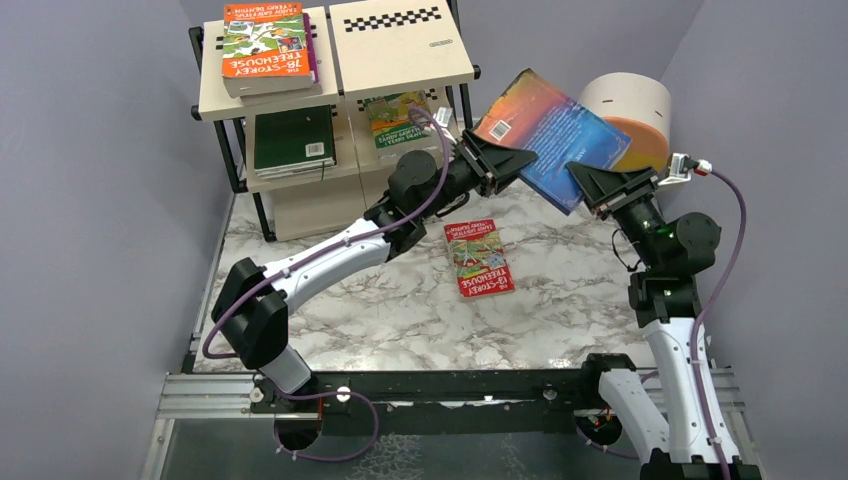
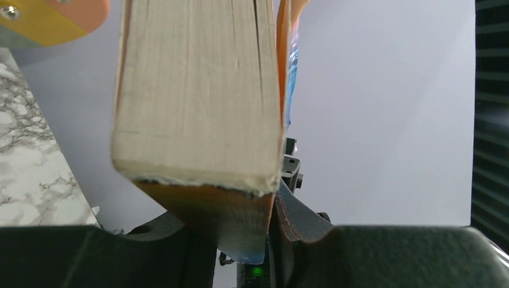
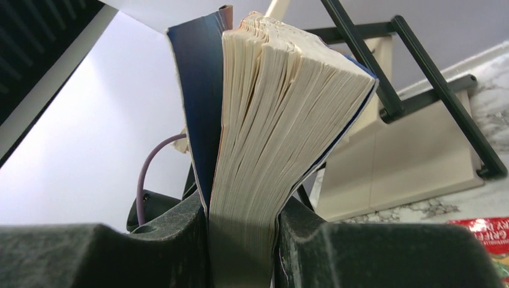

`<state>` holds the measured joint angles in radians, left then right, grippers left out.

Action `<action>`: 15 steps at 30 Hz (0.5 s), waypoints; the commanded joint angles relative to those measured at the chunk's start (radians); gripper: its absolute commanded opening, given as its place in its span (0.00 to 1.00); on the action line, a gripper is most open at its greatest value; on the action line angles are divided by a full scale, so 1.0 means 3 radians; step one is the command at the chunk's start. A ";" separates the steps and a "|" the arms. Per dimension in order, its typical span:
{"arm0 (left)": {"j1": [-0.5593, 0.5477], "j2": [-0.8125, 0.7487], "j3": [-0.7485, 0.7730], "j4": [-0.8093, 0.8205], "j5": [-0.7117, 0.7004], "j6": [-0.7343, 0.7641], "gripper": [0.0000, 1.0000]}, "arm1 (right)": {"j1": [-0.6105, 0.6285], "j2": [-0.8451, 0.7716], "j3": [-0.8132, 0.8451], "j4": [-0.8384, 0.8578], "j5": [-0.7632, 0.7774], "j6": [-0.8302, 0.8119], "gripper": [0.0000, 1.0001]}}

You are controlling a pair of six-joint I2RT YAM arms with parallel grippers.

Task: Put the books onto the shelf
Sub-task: Pick up the book from the center of the board.

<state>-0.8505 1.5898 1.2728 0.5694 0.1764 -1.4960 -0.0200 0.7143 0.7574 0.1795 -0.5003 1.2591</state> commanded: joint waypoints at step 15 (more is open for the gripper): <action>0.0460 -0.0232 0.1598 -0.1508 0.0289 0.0697 0.12 | 0.0062 0.1154 0.1601 0.0724 -0.0036 0.0301 0.01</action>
<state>-0.7773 1.5883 1.6646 0.2199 0.2016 -1.3514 0.0093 0.9852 1.1126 0.2623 -0.5514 1.3285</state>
